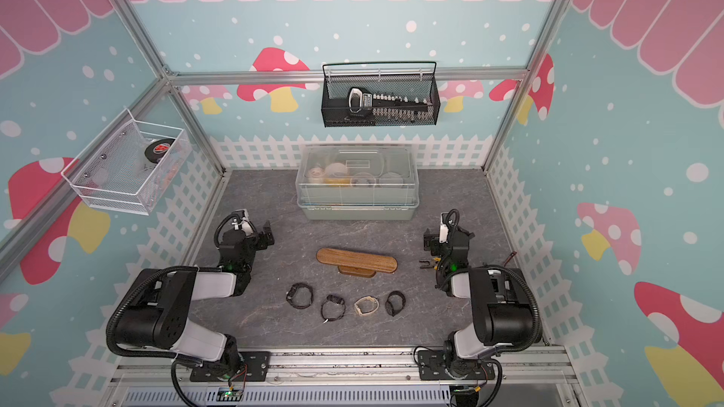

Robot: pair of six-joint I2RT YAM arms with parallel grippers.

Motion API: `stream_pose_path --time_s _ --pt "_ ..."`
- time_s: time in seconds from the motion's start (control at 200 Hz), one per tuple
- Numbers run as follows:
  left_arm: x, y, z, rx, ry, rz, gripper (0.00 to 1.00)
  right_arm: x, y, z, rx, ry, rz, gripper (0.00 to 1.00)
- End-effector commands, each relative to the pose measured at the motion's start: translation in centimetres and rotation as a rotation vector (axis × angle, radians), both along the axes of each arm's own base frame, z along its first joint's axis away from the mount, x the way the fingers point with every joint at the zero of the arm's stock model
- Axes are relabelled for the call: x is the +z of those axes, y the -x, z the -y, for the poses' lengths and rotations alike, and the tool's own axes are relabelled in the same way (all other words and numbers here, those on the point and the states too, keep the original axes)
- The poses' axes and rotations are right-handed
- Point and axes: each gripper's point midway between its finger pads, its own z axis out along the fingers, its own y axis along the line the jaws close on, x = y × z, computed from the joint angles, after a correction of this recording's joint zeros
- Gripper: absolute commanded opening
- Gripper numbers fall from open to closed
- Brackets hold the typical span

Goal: Place watch on stand
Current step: Pick up the watch at the center of the board.

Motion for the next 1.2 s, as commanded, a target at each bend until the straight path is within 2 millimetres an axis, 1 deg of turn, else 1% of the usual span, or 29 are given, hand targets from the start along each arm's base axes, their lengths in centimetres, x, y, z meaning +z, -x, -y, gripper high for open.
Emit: stream_pose_path --time_s 0.0,0.637,0.682,0.717,0.732,0.757,0.792,0.827,0.882,0.952,1.007,1.088,1.098,1.153,1.198 --pt "1.2 -0.7 -0.4 0.016 -0.013 0.045 0.99 1.0 -0.6 0.1 0.006 0.014 0.039 1.0" --pt "1.3 -0.7 -0.5 0.016 -0.014 0.048 0.99 1.0 -0.6 0.2 0.004 0.017 0.037 1.0" --pt "1.5 -0.7 0.0 -0.005 -0.023 0.046 0.99 1.5 -0.6 0.9 -0.046 0.019 0.045 1.0" --pt "2.0 -0.6 -0.2 0.013 -0.039 0.039 0.99 2.0 -0.6 1.4 -0.078 0.021 0.021 1.0" --pt "2.4 -0.5 -0.4 0.033 -0.046 0.038 0.99 2.5 -0.7 1.4 -0.079 0.023 0.015 1.0" --pt "3.1 -0.4 -0.6 0.065 -0.051 0.032 0.99 2.7 -0.9 1.2 -0.071 0.023 -0.027 1.0" --pt "4.0 -0.2 -1.0 0.091 -0.05 0.009 0.99 3.5 -1.3 1.1 -0.063 0.028 -0.046 1.0" --pt "4.9 -0.1 -1.0 0.097 -0.045 -0.002 0.99 4.0 -1.5 1.7 -0.112 0.043 -0.058 1.0" --pt "6.5 0.2 -1.0 0.107 -0.018 0.018 0.99 4.5 -1.4 2.4 -0.174 0.05 -0.062 1.0" --pt "8.5 0.8 -1.2 0.134 0.026 0.058 0.99 4.9 -0.6 2.8 -0.25 0.048 -0.072 0.99" --pt "9.6 1.1 -1.1 0.15 0.037 0.065 0.99 5.7 0.0 2.3 -0.273 0.049 -0.063 1.0" --pt "10.7 1.5 -1.3 0.207 0.039 0.028 0.99 7.7 0.9 1.3 -0.294 0.074 -0.069 1.0" --pt "11.0 1.5 -1.5 0.222 0.045 0.029 0.99 7.9 1.1 1.2 -0.297 0.077 -0.073 1.0" --pt "11.4 2.2 -2.6 0.328 0.103 -0.013 0.99 9.2 1.7 0.6 -0.296 0.071 -0.103 0.99" --pt "11.6 3.3 -4.0 0.462 0.161 -0.042 0.99 9.7 2.4 0.4 -0.306 0.049 -0.149 1.0"
